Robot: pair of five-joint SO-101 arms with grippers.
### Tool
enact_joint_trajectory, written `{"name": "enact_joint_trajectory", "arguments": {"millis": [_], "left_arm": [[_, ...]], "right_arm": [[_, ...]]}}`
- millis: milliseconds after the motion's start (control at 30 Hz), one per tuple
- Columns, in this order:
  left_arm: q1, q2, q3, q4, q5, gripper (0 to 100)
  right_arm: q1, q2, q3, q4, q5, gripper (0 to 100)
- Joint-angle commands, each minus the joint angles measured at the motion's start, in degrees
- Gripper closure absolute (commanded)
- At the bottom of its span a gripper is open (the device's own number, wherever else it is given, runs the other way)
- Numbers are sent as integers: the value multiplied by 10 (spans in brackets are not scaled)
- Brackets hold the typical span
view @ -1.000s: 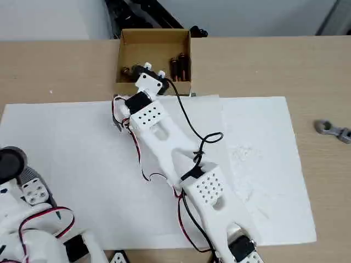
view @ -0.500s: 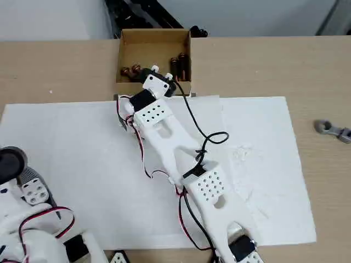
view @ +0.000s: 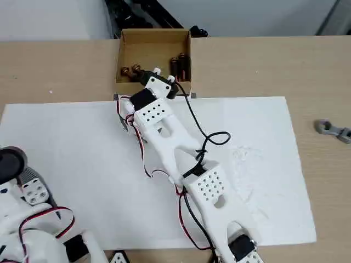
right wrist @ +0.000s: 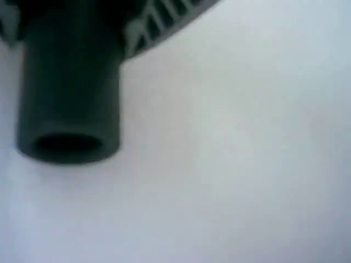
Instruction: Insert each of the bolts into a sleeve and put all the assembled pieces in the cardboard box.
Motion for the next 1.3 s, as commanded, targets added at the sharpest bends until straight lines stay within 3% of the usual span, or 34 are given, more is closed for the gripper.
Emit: {"name": "enact_joint_trajectory", "arguments": {"millis": [0, 667, 833, 1267], "left_arm": [[-4, -2, -2, -4, -2, 994], [-4, -2, -2, -4, -4, 994], [-4, -2, -2, -4, -4, 994], [-4, -2, -2, -4, -4, 994]], "right_arm": [[-3, -50, -4, 22, 30, 946], [-14, -151, 1, 44, 227, 946], [-21, -150, 20, 44, 285, 991], [-22, -145, 93, 40, 337, 981]]}}
